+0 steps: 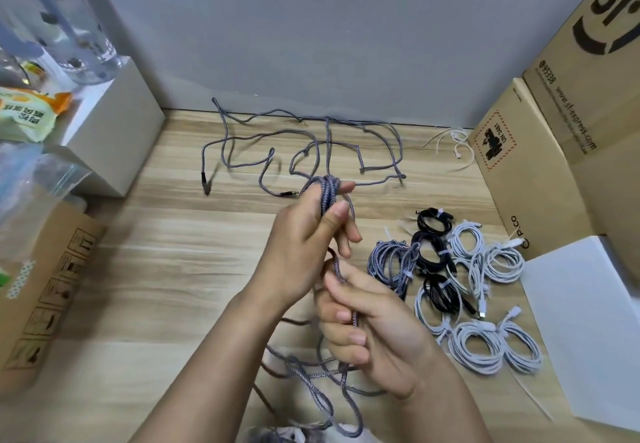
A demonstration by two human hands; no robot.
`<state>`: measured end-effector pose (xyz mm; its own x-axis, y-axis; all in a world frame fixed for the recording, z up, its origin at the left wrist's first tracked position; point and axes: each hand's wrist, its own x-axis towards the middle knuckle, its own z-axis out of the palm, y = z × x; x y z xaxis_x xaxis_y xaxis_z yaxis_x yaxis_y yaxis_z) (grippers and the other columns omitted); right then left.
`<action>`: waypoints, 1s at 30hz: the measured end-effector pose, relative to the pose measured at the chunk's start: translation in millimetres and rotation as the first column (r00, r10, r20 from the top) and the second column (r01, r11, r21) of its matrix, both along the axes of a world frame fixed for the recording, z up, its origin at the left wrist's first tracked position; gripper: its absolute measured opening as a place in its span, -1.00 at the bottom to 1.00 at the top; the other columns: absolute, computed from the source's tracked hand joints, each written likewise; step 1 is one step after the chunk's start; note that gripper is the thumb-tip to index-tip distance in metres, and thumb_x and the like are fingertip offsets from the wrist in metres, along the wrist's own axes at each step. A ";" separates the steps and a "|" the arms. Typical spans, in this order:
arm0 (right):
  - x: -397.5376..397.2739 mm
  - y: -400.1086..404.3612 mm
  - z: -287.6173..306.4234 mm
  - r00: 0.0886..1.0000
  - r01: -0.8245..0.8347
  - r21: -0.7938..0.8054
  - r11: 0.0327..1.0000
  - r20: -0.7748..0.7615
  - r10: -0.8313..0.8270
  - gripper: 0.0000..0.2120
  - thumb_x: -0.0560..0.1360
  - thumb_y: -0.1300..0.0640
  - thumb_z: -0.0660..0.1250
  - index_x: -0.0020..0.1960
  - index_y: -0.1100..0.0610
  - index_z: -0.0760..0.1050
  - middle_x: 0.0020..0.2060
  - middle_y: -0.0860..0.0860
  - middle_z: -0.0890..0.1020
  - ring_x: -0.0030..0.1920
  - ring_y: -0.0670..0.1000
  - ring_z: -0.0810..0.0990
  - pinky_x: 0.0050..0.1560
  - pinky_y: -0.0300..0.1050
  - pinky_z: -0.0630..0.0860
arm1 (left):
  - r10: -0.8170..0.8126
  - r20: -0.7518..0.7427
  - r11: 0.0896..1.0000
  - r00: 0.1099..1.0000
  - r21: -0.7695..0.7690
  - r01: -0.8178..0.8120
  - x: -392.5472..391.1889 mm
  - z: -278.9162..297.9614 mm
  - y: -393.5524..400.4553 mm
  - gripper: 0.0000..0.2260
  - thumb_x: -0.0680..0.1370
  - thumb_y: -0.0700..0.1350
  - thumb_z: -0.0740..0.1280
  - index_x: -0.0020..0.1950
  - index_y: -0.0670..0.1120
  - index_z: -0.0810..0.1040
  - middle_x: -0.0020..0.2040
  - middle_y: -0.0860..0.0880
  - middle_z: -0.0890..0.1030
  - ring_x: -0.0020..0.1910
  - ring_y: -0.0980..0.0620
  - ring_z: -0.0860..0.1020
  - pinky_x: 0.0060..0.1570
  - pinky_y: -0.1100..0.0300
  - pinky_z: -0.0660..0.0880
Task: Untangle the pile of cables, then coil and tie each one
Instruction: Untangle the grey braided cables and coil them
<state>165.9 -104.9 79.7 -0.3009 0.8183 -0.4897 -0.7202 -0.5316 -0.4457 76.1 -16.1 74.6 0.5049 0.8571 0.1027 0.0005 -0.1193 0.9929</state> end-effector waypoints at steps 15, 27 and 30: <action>17.5 -2.5 17.4 0.390 -0.162 0.370 0.915 0.876 -0.285 -0.73 0.57 0.25 0.24 -0.30 0.18 0.53 -0.53 -0.13 0.56 -0.46 -0.26 0.49 -0.31 -0.46 0.33 | -0.559 -0.306 0.824 0.771 -0.312 0.473 -10.3 9.4 9.2 -0.71 0.65 -0.15 0.05 -0.12 -0.19 0.50 -0.40 -0.07 0.52 -0.48 -0.03 0.48 -0.41 0.31 0.35; 19.1 26.2 8.0 0.534 0.081 0.604 0.793 0.645 -0.546 -0.68 0.13 0.13 0.57 -0.30 0.07 0.43 -0.47 -0.12 0.50 -0.42 -0.20 0.43 -0.36 -0.39 0.39 | -0.666 0.310 0.523 0.678 -0.454 0.721 -37.4 -0.8 8.2 -0.65 0.43 0.29 0.32 -0.26 0.01 0.55 -0.56 0.14 0.18 -0.60 0.20 0.14 -0.38 0.28 0.43; 10.2 29.5 1.2 0.743 0.127 0.520 0.845 0.515 -0.429 -0.69 0.15 -0.11 0.51 -0.32 0.04 0.45 -0.51 -0.12 0.46 -0.51 -0.20 0.35 -0.49 -0.39 0.24 | -0.581 0.562 0.432 0.588 -0.399 0.809 -36.6 -5.4 5.4 -0.71 0.55 0.16 0.25 -0.21 -0.03 0.55 -0.54 0.11 0.14 -0.62 0.15 0.06 -0.36 0.31 0.48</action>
<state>176.0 -75.4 80.8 0.2026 0.9772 -0.0630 -0.3092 0.0028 -0.9510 39.4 -10.7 69.3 0.9889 0.1476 0.0157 -0.1066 0.6327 0.7670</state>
